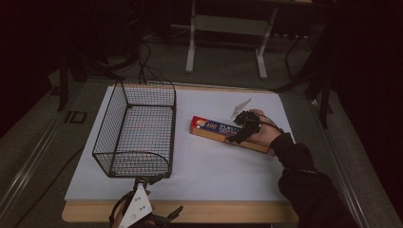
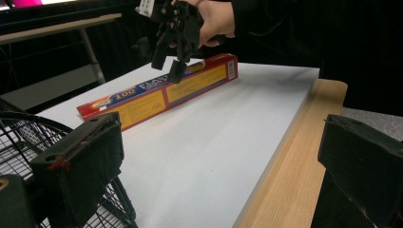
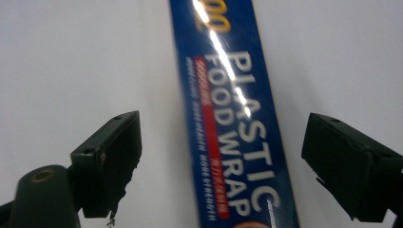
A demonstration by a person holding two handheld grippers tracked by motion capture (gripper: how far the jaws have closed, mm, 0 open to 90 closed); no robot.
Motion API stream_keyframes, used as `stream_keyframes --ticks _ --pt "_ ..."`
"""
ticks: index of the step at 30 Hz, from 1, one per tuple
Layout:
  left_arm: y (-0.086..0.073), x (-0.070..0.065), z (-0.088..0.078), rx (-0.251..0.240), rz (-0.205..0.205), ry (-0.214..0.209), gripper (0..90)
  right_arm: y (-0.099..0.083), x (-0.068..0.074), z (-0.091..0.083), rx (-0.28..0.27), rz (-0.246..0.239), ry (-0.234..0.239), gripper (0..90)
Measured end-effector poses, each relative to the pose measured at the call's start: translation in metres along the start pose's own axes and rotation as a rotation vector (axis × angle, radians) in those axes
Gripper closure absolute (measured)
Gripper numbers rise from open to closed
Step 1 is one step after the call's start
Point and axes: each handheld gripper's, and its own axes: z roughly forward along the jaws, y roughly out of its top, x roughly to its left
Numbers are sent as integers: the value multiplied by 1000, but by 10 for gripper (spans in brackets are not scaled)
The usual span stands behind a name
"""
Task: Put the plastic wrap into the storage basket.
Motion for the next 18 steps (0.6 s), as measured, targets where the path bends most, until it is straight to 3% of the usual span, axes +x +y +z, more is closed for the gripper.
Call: stream_keyframes --ticks 3,8,10,12,18 --pt "0 0 0 3 1 2 18 -1 -7 7 41 38 23 174" --pt "-1 0 0 5 -3 2 18 -1 -11 16 94 5 21 215" --pt "-1 0 0 7 -3 2 18 1 -13 19 111 1 33 238" --pt "-1 0 0 9 -4 2 18 2 -17 22 145 27 61 276" --pt "-1 0 -1 9 -5 4 18 10 -17 32 217 4 80 324"
